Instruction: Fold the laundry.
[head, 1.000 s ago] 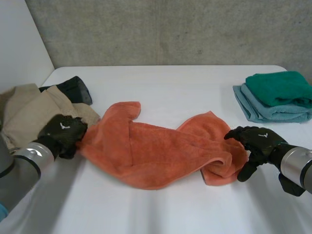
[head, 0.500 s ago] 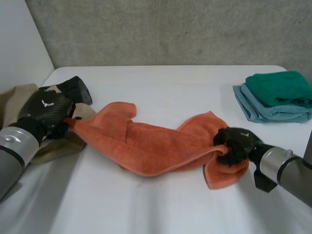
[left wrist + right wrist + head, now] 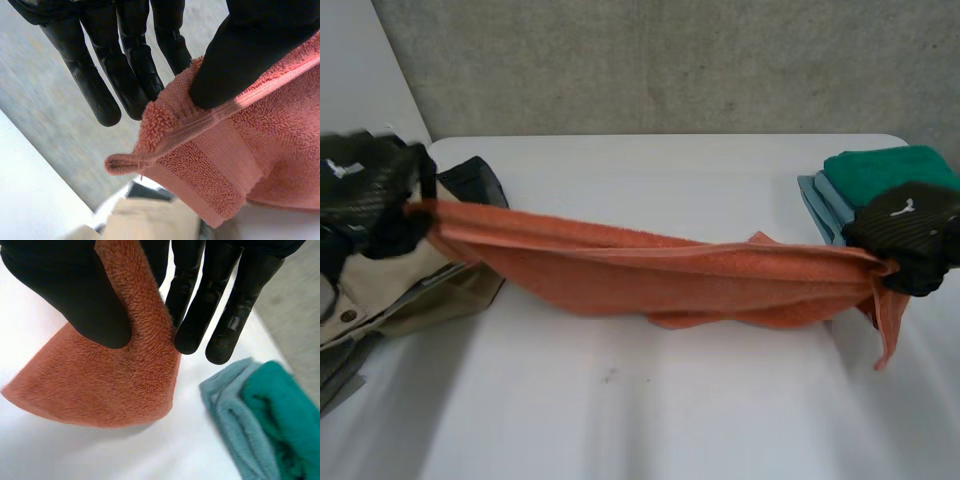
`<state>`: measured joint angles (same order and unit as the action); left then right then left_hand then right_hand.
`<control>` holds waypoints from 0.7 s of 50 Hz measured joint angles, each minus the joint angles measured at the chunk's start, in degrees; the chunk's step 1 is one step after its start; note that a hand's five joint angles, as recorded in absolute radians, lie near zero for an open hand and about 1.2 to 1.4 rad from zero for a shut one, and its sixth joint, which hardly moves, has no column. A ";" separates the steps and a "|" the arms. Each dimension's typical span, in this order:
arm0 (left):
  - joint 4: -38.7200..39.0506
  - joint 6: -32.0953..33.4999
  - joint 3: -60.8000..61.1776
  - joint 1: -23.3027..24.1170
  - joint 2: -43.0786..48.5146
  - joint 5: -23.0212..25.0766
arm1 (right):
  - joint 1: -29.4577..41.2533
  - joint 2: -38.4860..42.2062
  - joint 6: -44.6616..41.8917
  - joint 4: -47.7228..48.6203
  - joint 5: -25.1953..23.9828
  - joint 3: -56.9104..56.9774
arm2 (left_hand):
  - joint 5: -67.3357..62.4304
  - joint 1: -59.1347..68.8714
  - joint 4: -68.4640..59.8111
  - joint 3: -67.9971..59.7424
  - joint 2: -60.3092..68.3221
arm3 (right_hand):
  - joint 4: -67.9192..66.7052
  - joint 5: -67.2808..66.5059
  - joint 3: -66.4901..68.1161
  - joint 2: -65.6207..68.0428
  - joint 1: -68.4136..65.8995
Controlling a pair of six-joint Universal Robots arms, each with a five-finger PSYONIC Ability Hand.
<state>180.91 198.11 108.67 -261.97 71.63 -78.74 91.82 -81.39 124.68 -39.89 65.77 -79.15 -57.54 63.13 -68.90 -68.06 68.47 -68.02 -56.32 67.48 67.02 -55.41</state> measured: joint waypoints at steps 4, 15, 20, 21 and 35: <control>0.28 -0.04 -1.11 1.34 8.64 -0.55 | 1.88 8.50 -2.97 -0.63 2.50 4.96 | 0.00 0.00 0.00 0.00 0.00 | 1.61 1.27 -1.99 -1.82 0.98; 0.50 -0.08 -10.46 7.61 30.93 -11.31 | 11.73 21.65 3.83 9.15 13.89 12.11 | 0.00 0.09 0.00 0.00 0.00 | 47.31 45.51 -46.73 -45.90 37.13; 0.92 -0.23 -11.63 8.33 32.80 -13.73 | 11.69 17.44 17.19 12.52 12.84 6.26 | 0.00 0.11 0.00 0.00 0.01 | 53.57 52.02 -54.19 -52.86 42.89; 1.09 -0.26 -11.64 8.37 32.83 -13.87 | 11.43 16.15 19.51 13.14 12.21 4.56 | 0.00 0.10 0.00 0.00 0.01 | 53.57 52.02 -54.19 -52.86 42.89; 2.60 -0.41 -10.62 8.38 31.74 -13.67 | 3.47 -5.84 29.55 26.88 2.38 -28.26 | 0.00 0.28 0.00 0.00 0.01 | 43.40 42.18 -42.52 -42.88 34.17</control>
<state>183.51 197.70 98.05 -253.59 103.37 -92.42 95.29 -87.23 154.23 -13.01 68.15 -107.41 -57.54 63.41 -68.90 -68.06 68.47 -24.62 -14.14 24.96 24.14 -21.24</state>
